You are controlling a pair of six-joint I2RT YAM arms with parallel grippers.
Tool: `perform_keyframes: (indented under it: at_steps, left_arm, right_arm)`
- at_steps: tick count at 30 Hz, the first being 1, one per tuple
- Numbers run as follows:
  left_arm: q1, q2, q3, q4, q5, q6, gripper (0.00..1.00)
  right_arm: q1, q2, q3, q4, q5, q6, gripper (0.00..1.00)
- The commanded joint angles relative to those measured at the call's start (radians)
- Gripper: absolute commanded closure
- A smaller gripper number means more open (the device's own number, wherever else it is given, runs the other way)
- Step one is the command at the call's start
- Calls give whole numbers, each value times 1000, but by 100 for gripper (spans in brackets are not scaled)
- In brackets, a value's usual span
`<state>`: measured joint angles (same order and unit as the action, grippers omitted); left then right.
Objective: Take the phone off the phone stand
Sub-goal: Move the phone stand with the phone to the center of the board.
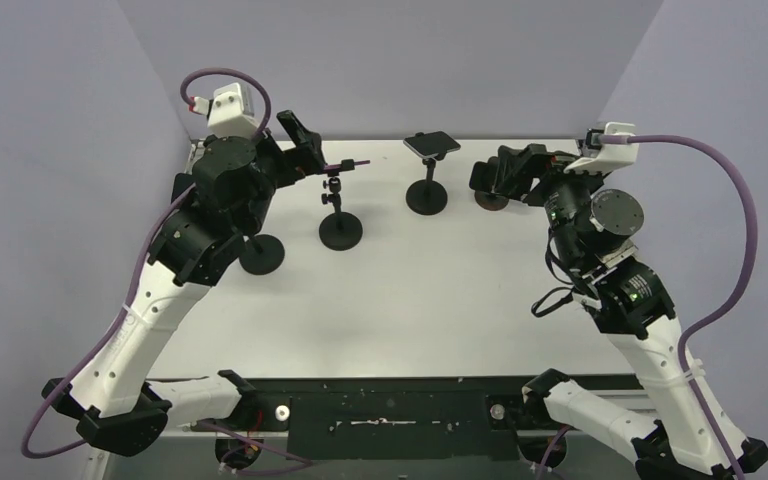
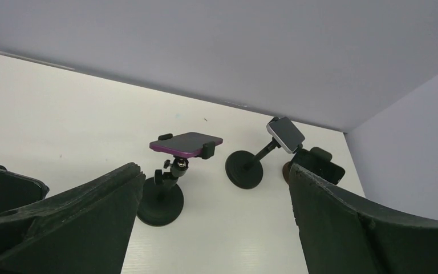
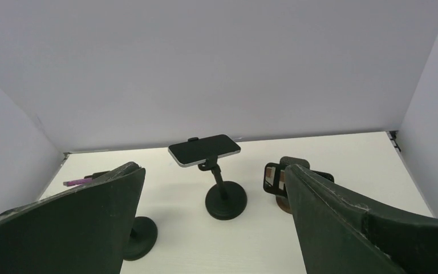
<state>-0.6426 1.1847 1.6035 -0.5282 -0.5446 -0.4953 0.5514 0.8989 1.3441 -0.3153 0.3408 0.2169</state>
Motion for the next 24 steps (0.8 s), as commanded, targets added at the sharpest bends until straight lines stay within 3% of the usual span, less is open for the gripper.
perform_keyframes:
  at_steps: [1, 7, 13, 19, 24]
  left_arm:
    - [-5, -11, 14, 10, 22, 8, 3]
    - [-4, -45, -58, 117, 111, 130, 3]
    - [-5, -89, -175, 210, 294, 234, 2]
    - [-5, -155, -352, 354, 473, 256, 3]
    - [-5, -174, -456, 377, 558, 252, 2]
  right_arm:
    - [3, -18, -31, 29, 66, -30, 0]
    - [3, -59, -118, 128, 110, -90, 1]
    - [4, -136, -223, 242, 57, -95, 1]
    - [4, -73, -124, 78, -25, -50, 0]
    - [4, -88, -206, 94, -131, -35, 0]
